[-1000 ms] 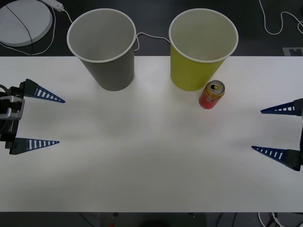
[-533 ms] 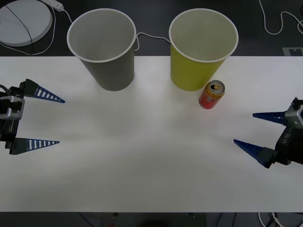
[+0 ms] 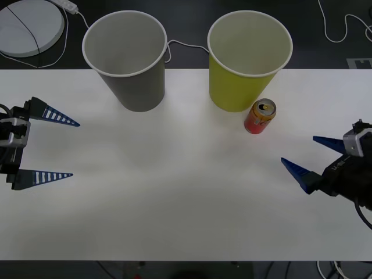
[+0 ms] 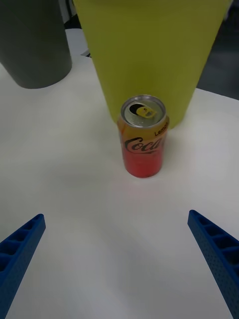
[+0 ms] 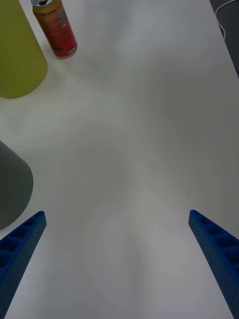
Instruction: Put the can into the green bin and the plastic bottle into the gray bin
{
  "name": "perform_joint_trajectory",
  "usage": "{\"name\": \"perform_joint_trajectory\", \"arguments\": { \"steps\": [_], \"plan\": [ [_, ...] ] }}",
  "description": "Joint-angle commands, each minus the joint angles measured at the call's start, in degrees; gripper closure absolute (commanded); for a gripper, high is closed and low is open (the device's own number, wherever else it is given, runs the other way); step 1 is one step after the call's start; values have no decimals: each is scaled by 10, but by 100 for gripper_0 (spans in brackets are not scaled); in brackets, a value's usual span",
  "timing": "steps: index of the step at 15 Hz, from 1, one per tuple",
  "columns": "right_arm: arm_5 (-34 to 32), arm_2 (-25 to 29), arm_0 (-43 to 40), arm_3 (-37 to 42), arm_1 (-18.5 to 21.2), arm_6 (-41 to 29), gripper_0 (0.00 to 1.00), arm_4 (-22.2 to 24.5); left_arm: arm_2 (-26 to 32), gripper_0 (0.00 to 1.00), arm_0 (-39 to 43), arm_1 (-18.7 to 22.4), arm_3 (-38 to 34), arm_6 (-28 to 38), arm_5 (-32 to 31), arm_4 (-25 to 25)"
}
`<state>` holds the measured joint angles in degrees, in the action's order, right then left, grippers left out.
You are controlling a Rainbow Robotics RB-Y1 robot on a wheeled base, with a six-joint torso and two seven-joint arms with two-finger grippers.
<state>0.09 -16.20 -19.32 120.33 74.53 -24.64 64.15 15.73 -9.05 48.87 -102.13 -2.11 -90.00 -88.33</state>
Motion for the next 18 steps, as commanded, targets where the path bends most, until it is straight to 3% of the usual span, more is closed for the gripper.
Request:
{"name": "perform_joint_trajectory", "arguments": {
  "steps": [1,5,9,13,18],
  "plan": [
    [109,-93,49,0,29,-15,0,-5,0,0,0,0,0,0,0,0],
    [228,-220,132,-4,51,-46,0,3,0,0,0,0,0,0,0,0],
    [313,-380,261,-85,39,-186,0,147,0,0,0,0,0,0,0,0],
    [356,-474,348,-185,-2,-313,0,269,0,0,0,0,0,0,0,0],
    [416,-572,437,-301,-57,-433,0,356,0,0,0,0,0,0,0,0]
  ]
}}
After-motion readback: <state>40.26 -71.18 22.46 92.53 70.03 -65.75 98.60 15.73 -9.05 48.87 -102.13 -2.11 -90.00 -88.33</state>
